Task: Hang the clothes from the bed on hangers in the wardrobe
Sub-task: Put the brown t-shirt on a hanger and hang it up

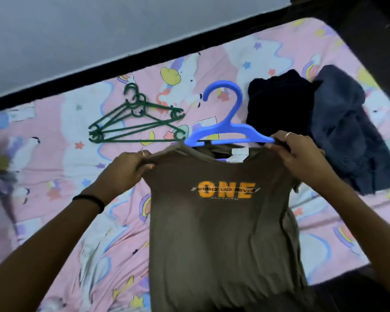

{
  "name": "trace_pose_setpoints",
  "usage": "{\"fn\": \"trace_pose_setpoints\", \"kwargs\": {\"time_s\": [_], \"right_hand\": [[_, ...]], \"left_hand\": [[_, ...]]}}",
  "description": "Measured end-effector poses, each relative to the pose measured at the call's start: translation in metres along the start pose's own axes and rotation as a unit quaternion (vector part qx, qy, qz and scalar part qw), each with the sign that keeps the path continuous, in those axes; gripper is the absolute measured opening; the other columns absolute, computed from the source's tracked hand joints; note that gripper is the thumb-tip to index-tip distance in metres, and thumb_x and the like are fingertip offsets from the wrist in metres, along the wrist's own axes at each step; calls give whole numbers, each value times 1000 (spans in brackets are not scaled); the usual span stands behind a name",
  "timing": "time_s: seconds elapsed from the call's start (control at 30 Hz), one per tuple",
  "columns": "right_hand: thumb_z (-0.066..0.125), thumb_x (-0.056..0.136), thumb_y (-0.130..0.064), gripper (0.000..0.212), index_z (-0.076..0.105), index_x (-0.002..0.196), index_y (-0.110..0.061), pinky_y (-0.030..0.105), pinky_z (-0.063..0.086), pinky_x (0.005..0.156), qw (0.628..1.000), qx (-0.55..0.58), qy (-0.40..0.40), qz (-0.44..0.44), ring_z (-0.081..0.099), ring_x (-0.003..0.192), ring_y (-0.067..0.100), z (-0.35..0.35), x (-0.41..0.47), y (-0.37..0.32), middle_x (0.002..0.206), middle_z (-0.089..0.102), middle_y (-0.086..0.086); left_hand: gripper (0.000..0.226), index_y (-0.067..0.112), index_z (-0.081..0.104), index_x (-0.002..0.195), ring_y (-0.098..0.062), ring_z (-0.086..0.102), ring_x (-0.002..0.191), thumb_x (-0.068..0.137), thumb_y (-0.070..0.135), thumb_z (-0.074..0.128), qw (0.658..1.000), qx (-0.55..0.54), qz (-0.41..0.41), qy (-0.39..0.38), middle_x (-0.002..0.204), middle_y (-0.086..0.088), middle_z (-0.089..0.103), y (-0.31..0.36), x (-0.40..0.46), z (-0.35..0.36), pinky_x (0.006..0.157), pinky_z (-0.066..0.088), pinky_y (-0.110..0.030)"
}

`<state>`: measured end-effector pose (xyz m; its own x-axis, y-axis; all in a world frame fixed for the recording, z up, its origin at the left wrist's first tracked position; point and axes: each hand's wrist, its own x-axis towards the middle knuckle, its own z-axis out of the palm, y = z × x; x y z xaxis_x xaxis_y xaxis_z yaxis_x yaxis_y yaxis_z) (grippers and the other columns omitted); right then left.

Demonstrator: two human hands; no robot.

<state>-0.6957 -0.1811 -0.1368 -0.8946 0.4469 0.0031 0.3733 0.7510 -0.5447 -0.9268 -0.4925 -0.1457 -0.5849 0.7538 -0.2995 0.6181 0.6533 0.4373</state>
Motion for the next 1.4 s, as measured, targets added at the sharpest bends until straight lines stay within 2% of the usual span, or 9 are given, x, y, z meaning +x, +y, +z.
{"fn": "trace_pose_setpoints", "kwargs": {"time_s": [0.2,0.4,0.47,0.57,0.67,0.8,0.93,1.07,1.4], "right_hand": [[59,93,-15,12,64,104,-14,51,47,69,997,49,53,37,59,72,36,-92,-72,-25,76,63,18],[61,92,-10,18,67,109,-8,15,39,72,987,38,141,64,58,81,27,-173,-129,-58,85,65,11],[60,92,-17,19,67,109,-15,25,41,75,981,23,177,78,59,85,24,-194,-153,-72,87,64,3],[58,91,-34,19,65,109,-32,49,47,85,968,16,230,102,60,94,20,-221,-196,-98,92,65,-8],[60,92,-32,15,63,106,-38,51,47,88,957,11,275,93,61,94,14,-247,-252,-131,92,66,-13],[60,93,-26,16,66,107,-32,38,46,89,937,-6,335,102,61,96,13,-291,-323,-161,92,68,-9],[60,93,-18,15,68,106,-17,11,39,71,909,-37,401,110,56,81,8,-338,-394,-189,85,65,1],[59,94,-18,14,68,105,-16,3,34,68,880,-70,451,134,54,81,8,-374,-465,-204,85,63,2],[62,90,-39,23,65,98,-17,39,47,78,832,-154,454,280,61,84,21,-440,-700,-185,86,65,4]], "left_hand": [[13,4,61,89,-30,59,68,85,13,70,993,35,73,90,70,-8,61,73,-61,-65,61,38,-30],[19,0,61,92,-26,54,63,81,8,74,978,39,145,148,66,0,51,116,-109,-106,54,30,-19],[23,0,62,99,-21,48,62,80,7,74,972,31,167,160,67,5,48,128,-124,-116,56,29,-9],[35,8,58,113,-26,56,78,83,16,73,972,38,196,123,79,-2,61,141,-138,-138,62,38,-24],[46,19,54,120,-21,61,93,80,32,74,965,42,245,85,96,1,65,169,-162,-164,69,40,-23],[66,26,57,119,-13,56,101,75,74,43,911,59,375,164,110,8,61,243,-202,-191,86,47,-35],[34,35,53,97,-15,57,82,87,66,41,847,76,483,208,83,15,58,340,-239,-208,71,45,-36],[39,24,51,80,-19,52,68,86,61,39,812,70,543,202,65,13,49,423,-268,-209,66,48,-44],[35,17,52,89,-40,59,77,92,49,40,683,53,672,282,78,-17,62,642,-360,-139,58,41,-40]]}}
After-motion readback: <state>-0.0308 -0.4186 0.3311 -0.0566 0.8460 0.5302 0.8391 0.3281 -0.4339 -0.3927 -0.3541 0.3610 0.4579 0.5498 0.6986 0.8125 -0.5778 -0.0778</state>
